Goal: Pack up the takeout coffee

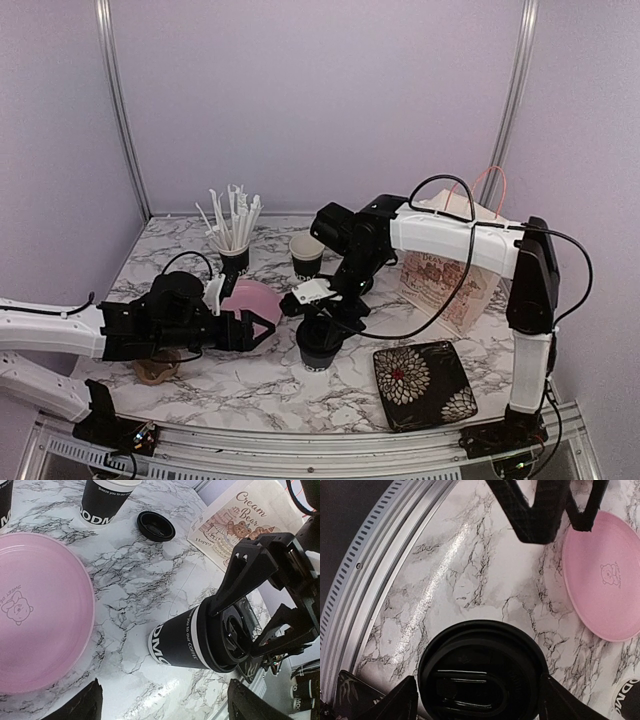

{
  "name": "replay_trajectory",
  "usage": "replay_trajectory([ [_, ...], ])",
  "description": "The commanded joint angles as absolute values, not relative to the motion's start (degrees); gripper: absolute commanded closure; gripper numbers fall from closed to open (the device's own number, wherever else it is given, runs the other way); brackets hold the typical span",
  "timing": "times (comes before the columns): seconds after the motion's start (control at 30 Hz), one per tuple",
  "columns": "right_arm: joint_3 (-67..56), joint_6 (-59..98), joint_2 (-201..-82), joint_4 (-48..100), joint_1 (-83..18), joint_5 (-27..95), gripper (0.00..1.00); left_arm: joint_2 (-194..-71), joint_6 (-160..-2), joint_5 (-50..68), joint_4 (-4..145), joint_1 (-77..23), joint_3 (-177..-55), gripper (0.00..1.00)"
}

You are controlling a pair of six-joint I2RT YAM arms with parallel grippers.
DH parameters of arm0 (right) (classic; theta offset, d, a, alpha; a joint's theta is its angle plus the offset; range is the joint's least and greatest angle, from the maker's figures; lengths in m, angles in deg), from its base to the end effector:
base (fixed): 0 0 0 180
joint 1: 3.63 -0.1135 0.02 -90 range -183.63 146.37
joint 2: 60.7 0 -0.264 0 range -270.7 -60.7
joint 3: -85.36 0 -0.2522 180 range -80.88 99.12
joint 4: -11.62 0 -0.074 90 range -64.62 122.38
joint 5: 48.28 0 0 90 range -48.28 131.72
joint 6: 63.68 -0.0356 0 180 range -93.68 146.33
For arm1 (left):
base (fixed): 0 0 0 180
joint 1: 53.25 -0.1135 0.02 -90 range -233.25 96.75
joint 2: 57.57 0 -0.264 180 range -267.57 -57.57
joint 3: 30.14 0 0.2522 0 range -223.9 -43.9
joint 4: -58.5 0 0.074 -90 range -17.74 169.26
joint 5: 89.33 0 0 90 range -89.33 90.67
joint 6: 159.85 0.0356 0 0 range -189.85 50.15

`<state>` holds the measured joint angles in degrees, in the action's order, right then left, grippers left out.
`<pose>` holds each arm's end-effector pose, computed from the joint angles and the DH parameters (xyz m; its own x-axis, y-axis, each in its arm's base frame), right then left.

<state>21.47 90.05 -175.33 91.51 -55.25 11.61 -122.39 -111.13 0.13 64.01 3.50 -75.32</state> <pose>0.2363 0.3272 0.2573 0.3950 -0.7507 -0.5296 -0.8732 -0.4859 0.0374 0.1343 -0.2042 0.2211 -0.7237 -0.0993 -0.6829 0.4712 0.6519 -0.5942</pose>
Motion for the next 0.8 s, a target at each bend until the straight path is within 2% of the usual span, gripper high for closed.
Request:
replay_trajectory([
  [0.0, 23.84, 89.06, -173.99, 93.28, -53.78, 9.76, 0.20, -127.71, -106.14, 0.39, 63.25, 3.51, -81.37, 0.12],
  [0.37, 18.52, 84.31, -165.87, 90.90, -50.66, 7.26, 0.19, -141.52, -97.95, 7.40, 62.77, 2.97, -93.81, 0.10],
  [0.77, -5.20, 60.44, -153.27, 69.95, -49.25, 14.54, 0.23, -148.98, -90.97, 9.50, 67.14, 1.39, -100.94, 0.11],
])
